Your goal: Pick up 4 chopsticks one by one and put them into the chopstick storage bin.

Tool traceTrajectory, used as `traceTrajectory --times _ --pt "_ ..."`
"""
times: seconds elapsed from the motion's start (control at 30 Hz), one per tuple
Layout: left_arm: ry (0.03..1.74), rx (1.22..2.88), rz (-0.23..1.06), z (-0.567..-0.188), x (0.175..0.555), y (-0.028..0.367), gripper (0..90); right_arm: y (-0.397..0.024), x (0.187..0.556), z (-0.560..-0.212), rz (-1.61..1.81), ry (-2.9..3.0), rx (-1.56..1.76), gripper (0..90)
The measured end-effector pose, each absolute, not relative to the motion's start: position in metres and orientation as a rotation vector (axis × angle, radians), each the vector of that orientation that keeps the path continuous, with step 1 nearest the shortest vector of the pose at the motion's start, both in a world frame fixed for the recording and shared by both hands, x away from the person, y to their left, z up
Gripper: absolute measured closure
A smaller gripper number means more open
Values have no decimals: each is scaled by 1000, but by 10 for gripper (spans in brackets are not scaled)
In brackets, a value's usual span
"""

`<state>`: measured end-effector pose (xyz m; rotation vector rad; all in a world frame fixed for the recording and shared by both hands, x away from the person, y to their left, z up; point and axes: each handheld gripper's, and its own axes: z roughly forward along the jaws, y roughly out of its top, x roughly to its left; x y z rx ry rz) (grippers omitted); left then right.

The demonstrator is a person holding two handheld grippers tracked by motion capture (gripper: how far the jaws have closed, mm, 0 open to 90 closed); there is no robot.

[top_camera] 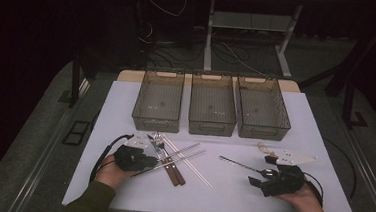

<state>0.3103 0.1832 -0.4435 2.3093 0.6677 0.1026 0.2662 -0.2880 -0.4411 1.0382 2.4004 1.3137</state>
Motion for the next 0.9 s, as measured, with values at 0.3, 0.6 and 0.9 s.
traceTrajectory --times 0.3,0.6,0.9 --pt "665 2288 118 -439 309 185 839 -289 266 -440 1320 2396 1036 6" --pt "685 2248 129 -433 307 189 841 -290 266 -440 1322 2390 1027 6" --pt "704 2201 127 -425 305 190 843 -291 266 -439 1326 2387 1032 6"
